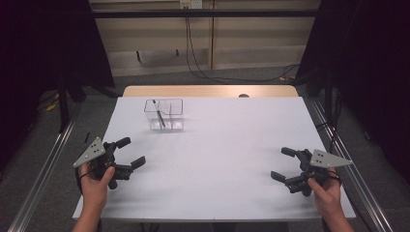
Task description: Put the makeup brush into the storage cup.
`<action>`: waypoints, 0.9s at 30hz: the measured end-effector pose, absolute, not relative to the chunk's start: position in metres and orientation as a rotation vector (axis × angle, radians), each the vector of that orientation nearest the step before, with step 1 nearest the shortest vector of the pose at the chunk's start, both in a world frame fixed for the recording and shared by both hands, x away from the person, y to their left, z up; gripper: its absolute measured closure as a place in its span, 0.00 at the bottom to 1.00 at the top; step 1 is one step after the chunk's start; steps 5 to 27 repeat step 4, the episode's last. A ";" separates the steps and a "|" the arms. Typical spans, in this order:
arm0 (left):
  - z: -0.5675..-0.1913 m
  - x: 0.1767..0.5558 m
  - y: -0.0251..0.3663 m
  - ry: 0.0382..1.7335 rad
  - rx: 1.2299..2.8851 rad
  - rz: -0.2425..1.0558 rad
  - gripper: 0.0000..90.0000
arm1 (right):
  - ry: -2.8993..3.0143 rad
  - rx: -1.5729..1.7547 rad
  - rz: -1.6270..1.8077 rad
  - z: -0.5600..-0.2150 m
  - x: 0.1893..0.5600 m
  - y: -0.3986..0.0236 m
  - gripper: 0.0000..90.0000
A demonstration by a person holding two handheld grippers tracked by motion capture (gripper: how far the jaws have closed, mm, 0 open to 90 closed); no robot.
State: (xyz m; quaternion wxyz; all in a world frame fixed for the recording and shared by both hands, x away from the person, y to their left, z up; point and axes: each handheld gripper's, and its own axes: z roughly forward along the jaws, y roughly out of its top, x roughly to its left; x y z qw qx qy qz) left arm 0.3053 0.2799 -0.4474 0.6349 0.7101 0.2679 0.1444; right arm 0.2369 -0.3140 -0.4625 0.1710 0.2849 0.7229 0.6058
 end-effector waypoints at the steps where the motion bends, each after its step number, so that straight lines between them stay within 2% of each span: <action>1: -0.448 0.305 0.280 0.612 1.624 0.329 0.01 | 2.054 0.811 1.721 -0.463 0.237 -0.314 0.02; 27: -0.449 0.305 0.279 0.619 1.626 0.322 0.01 | 2.055 0.813 1.721 -0.463 0.237 -0.314 0.02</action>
